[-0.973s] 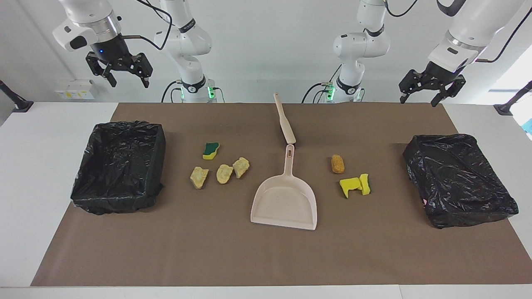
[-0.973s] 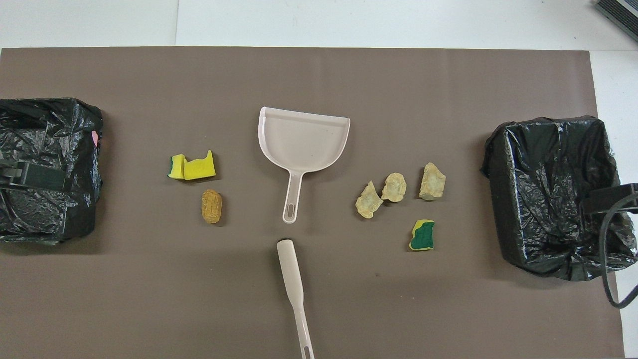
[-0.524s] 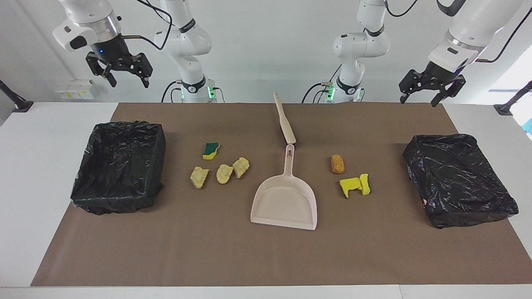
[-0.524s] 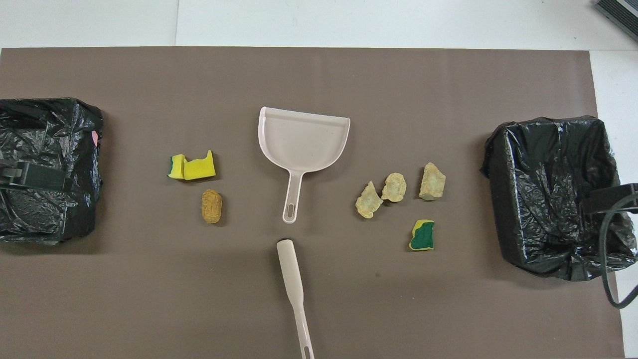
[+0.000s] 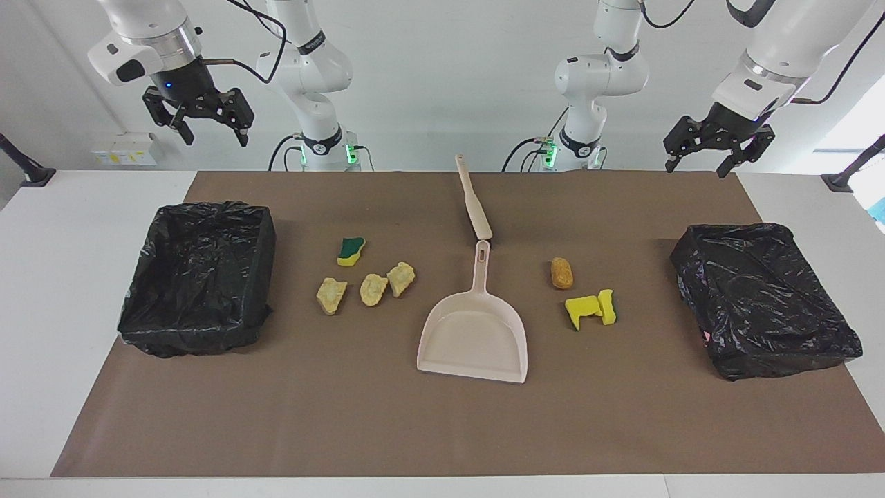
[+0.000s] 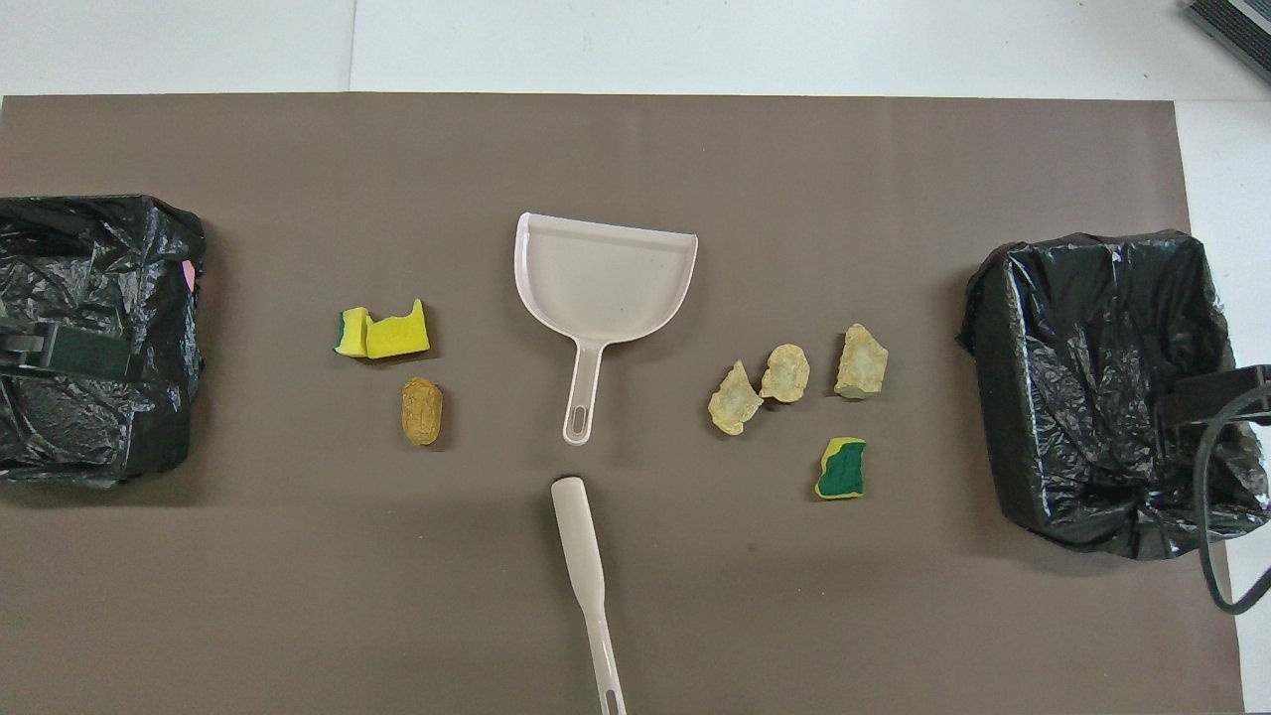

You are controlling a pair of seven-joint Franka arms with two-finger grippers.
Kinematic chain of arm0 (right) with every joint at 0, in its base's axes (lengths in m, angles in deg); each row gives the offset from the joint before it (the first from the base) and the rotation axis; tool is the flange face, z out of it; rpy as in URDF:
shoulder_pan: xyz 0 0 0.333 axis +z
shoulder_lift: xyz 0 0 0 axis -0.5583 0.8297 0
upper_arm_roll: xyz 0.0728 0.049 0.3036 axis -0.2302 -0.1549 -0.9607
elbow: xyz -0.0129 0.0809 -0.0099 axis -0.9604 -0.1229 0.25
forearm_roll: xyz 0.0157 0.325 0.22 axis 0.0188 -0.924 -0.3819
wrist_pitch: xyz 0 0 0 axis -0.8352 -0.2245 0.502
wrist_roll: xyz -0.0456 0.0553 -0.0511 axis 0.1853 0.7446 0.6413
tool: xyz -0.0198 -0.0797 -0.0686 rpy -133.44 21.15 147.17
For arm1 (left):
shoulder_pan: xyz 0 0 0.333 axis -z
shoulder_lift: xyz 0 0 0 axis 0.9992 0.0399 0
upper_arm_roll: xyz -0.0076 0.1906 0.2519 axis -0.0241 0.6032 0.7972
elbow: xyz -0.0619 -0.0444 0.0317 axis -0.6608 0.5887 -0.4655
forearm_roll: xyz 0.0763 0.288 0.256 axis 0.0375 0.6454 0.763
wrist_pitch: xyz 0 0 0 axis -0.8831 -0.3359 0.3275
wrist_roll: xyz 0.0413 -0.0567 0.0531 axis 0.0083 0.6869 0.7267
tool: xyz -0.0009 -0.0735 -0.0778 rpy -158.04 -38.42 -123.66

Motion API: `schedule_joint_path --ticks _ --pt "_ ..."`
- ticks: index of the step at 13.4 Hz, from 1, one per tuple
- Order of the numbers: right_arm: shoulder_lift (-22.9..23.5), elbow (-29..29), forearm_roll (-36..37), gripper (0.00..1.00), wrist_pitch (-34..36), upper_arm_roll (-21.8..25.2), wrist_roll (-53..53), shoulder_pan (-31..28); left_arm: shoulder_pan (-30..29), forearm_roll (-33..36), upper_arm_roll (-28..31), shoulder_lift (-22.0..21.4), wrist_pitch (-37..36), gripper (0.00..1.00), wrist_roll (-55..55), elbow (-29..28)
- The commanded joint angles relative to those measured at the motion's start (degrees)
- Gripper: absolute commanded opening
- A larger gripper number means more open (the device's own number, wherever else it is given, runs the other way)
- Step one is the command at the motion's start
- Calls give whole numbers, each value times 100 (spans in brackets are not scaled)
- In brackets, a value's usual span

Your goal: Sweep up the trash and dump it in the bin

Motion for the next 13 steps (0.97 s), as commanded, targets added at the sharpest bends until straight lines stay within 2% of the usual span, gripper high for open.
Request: schedule_joint_path --ticks 1,10,13 --pt "-139 153 -85 100 -63 -12 -22 -20 -47 -44 -9 8 3 100 -29 72" --pt "-139 153 -85 100 -63 -12 -22 -20 -47 -44 -9 8 3 100 -37 72" --pt "-139 153 -85 100 -55 -12 -22 -20 40 -53 -53 -80 -199 100 -46 46"
